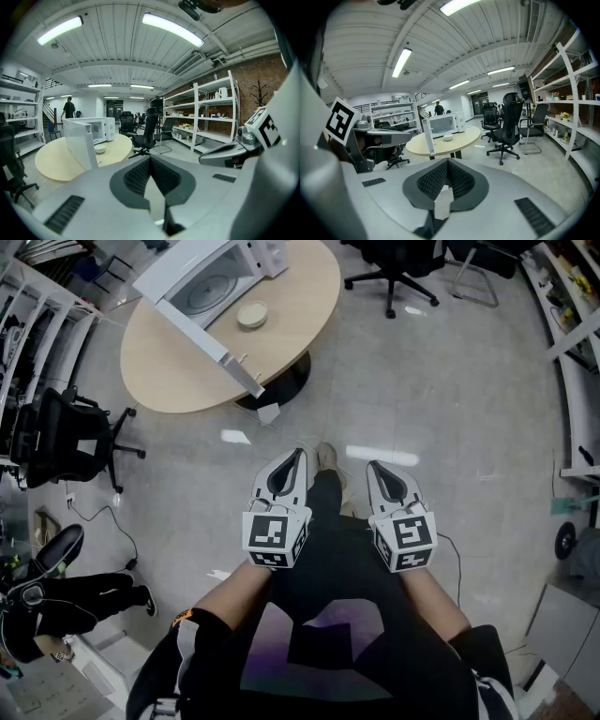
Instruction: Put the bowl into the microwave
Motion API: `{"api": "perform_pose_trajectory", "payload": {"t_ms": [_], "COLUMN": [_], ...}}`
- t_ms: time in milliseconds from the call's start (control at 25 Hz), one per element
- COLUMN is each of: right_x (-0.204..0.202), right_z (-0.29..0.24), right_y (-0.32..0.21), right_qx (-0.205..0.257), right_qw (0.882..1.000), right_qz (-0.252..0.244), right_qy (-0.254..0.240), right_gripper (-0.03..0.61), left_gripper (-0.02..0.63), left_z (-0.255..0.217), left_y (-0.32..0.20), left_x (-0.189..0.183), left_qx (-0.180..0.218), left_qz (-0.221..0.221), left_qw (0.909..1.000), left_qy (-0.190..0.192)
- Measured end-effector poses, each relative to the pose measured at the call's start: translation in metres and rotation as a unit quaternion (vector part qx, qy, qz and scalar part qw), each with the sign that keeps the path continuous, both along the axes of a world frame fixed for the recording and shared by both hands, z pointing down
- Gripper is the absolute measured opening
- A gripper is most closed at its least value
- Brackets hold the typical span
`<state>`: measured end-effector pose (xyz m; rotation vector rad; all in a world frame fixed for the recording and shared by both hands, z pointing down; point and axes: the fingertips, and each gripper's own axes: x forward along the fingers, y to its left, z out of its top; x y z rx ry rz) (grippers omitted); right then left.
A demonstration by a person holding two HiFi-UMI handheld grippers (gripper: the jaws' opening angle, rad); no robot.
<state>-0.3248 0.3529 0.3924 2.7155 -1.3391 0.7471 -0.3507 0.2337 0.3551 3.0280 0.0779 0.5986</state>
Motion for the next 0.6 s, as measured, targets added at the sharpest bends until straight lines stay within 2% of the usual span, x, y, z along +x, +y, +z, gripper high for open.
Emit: {"api": "perform_pose_trajectory", "payload": {"t_ms": [240, 400, 600], "right_x": [0.040, 0.077, 0.132], "right_z": [0.008, 0.014, 0.026], "right_y": [-0.006, -0.013, -0.041], "right_qx": [-0.016, -0.027, -0.035], "right_qw": [1.000, 0.999, 0.999], "right_qz": [0.018, 0.032, 0.026], "right_qy": [-0.001, -0.010, -0.029], "right_gripper": [0.015, 0.015, 0.015], "left_gripper": [0.046, 0.046, 0.046], "left_z": [0.015, 0.016, 0.023], "left_y": [-0.008, -0.013, -0.036], "left_x": [0.046, 0.090, 0.146], "left_qx": [-0.013, -0.015, -0.021], "left_qz": [0.019, 0.041, 0.041], "left_qw": [0.9997, 0.9991, 0.9989], "left_qy": [-0.005, 0.002, -0.004]}}
